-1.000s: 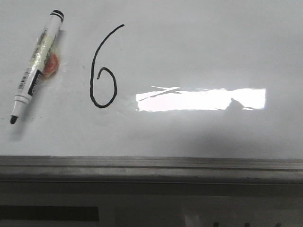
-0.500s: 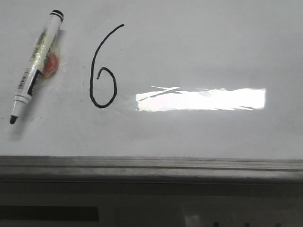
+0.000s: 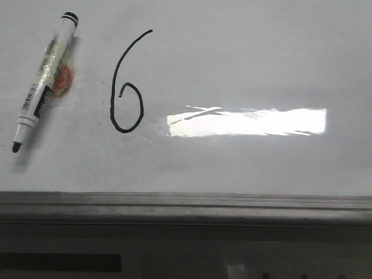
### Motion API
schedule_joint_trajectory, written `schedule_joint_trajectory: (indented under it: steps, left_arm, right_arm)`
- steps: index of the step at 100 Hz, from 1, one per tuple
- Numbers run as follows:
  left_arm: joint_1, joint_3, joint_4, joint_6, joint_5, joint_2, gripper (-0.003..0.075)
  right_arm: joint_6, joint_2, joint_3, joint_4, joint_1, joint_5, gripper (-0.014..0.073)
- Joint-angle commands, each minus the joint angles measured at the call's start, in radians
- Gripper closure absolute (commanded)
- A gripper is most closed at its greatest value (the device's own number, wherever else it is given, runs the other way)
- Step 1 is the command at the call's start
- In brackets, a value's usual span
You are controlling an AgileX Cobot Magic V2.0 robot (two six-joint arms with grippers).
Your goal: Write number 6 on whiteboard
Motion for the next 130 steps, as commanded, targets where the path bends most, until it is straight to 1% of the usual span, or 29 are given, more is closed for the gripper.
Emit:
schedule_joint_trajectory:
  steps: [1, 9, 23, 35, 42, 54, 58, 62, 66, 80, 130]
  left_arm:
    - [0.039, -0.027, 0.065, -0.002, -0.070, 0.010, 0.0741]
    - [0.121, -0.013, 0.081, -0.002, -0.070, 0.010, 0.0741]
    - [0.322, 0.061, 0.081, -0.002, -0.076, 0.008, 0.0741]
    - [0.495, 0.127, 0.081, -0.004, -0.076, -0.057, 0.0741]
    - [0.570, 0.163, 0.081, -0.004, -0.076, -0.092, 0.0741]
    - [0.655, 0.229, 0.077, -0.019, -0.053, -0.152, 0.0741]
    - [0.669, 0.255, 0.075, -0.042, -0.032, -0.178, 0.0741]
    - [0.679, 0.252, 0.075, -0.067, 0.068, -0.197, 0.0741]
    - [0.688, 0.252, 0.075, -0.087, 0.124, -0.190, 0.0741]
    - [0.694, 0.252, 0.077, -0.091, 0.293, -0.193, 0.0741]
    - [0.694, 0.252, 0.077, -0.091, 0.290, -0.193, 0.0741]
  right_arm:
    - [-0.006, 0.004, -0.027, -0.011, 0.001, -0.082, 0.0657]
    - [-0.006, 0.004, -0.027, -0.011, 0.001, -0.082, 0.0657]
    - [-0.006, 0.004, -0.027, -0.011, 0.001, -0.082, 0.0657]
    - [-0.006, 0.004, -0.027, -0.011, 0.001, -0.082, 0.0657]
    - [-0.006, 0.004, -0.027, -0.011, 0.001, -0.082, 0.0657]
    - [-0.006, 0.004, -0.027, -0.011, 0.001, -0.082, 0.0657]
    - [-0.006, 0.004, -0.027, -0.011, 0.001, -0.082, 0.0657]
    - [-0.006, 0.004, -0.027, -0.011, 0.001, -0.082, 0.0657]
    - [-0.006, 0.006, -0.027, -0.011, 0.001, -0.082, 0.0657]
    - [-0.006, 0.006, -0.027, -0.011, 0.001, -0.081, 0.0657]
    - [-0.006, 0.006, -0.027, -0.011, 0.001, -0.081, 0.0657]
